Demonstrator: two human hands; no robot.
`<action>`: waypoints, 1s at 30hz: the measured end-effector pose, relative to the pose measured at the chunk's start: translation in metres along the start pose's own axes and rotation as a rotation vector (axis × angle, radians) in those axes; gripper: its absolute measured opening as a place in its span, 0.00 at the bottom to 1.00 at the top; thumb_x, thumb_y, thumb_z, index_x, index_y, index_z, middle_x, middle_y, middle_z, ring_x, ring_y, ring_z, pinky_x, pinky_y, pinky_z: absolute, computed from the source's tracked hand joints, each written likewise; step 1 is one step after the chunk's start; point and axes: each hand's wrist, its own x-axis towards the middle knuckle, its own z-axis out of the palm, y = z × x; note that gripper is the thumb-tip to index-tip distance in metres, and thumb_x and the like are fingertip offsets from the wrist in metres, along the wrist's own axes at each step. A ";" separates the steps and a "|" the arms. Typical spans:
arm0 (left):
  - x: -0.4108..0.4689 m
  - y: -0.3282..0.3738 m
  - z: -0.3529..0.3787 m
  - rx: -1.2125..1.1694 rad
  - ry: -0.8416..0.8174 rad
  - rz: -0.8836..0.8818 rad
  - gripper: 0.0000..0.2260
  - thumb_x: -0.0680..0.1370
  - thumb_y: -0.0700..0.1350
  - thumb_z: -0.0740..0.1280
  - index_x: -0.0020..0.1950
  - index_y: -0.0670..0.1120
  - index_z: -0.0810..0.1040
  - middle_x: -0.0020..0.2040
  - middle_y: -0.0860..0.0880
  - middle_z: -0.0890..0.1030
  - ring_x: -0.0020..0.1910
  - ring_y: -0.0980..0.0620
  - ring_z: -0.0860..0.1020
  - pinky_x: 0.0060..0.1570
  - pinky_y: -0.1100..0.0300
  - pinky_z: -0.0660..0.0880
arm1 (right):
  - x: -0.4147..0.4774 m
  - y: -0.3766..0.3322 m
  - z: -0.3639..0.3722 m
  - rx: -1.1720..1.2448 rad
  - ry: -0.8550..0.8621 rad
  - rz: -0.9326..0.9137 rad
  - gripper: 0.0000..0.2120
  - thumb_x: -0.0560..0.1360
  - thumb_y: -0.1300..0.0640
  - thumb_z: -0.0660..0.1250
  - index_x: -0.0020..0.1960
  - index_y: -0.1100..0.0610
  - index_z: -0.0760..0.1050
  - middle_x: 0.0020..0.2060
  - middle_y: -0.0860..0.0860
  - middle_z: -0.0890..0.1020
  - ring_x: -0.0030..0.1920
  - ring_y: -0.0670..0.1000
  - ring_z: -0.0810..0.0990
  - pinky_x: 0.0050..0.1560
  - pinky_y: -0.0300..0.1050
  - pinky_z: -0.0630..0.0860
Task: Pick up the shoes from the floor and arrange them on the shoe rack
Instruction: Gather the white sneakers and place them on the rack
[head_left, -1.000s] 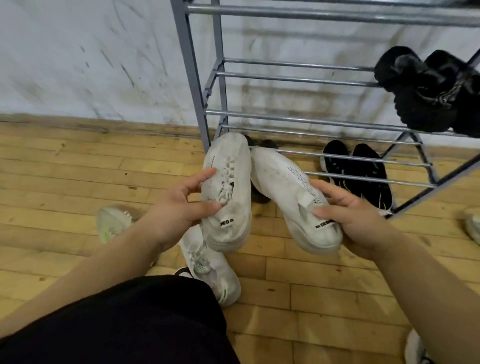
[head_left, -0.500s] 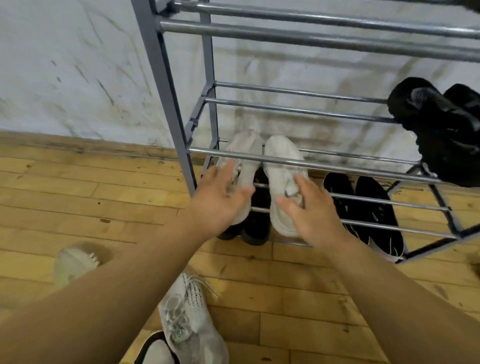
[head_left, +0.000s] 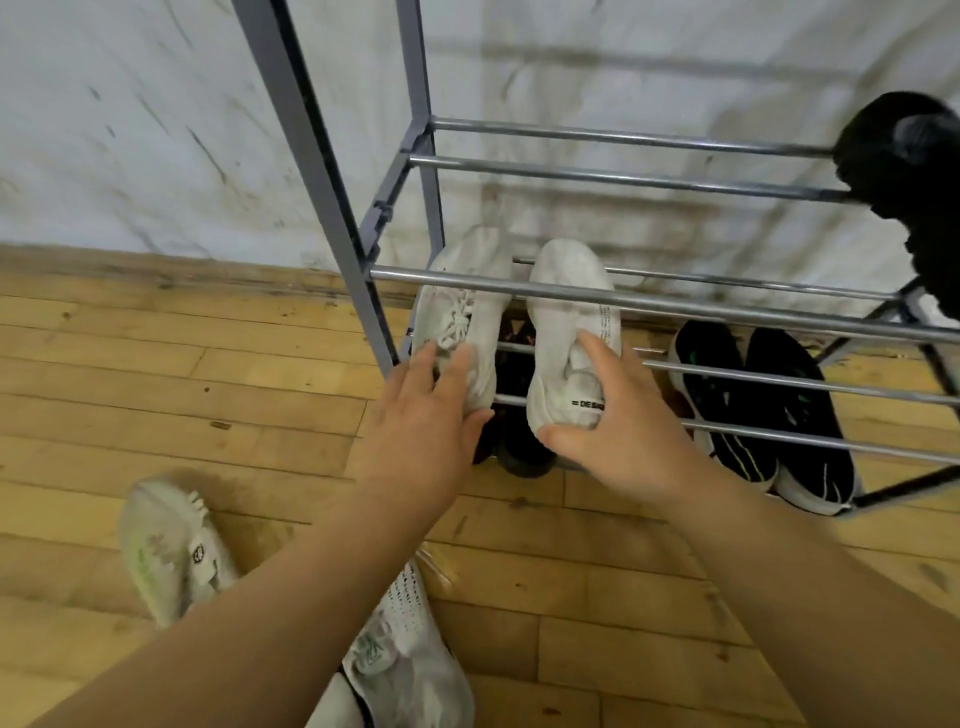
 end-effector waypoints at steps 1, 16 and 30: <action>0.001 0.001 0.000 0.003 0.004 -0.007 0.31 0.81 0.58 0.65 0.81 0.54 0.58 0.80 0.45 0.60 0.77 0.43 0.59 0.74 0.47 0.62 | 0.000 -0.003 0.002 0.008 0.004 -0.002 0.52 0.67 0.41 0.77 0.82 0.40 0.49 0.76 0.40 0.58 0.76 0.49 0.58 0.72 0.48 0.62; -0.020 -0.047 -0.003 -0.291 0.001 -0.122 0.34 0.79 0.59 0.68 0.81 0.64 0.54 0.78 0.52 0.63 0.74 0.47 0.68 0.64 0.46 0.75 | 0.016 -0.006 -0.008 -0.012 -0.201 -0.055 0.55 0.70 0.40 0.77 0.79 0.30 0.39 0.82 0.37 0.50 0.79 0.45 0.57 0.74 0.46 0.62; -0.142 -0.130 0.042 -0.219 -0.394 -0.464 0.32 0.79 0.62 0.66 0.80 0.64 0.56 0.69 0.48 0.69 0.67 0.46 0.73 0.60 0.49 0.74 | -0.113 0.015 0.130 0.278 -0.283 0.305 0.12 0.77 0.50 0.71 0.57 0.39 0.73 0.54 0.39 0.77 0.53 0.42 0.78 0.49 0.41 0.79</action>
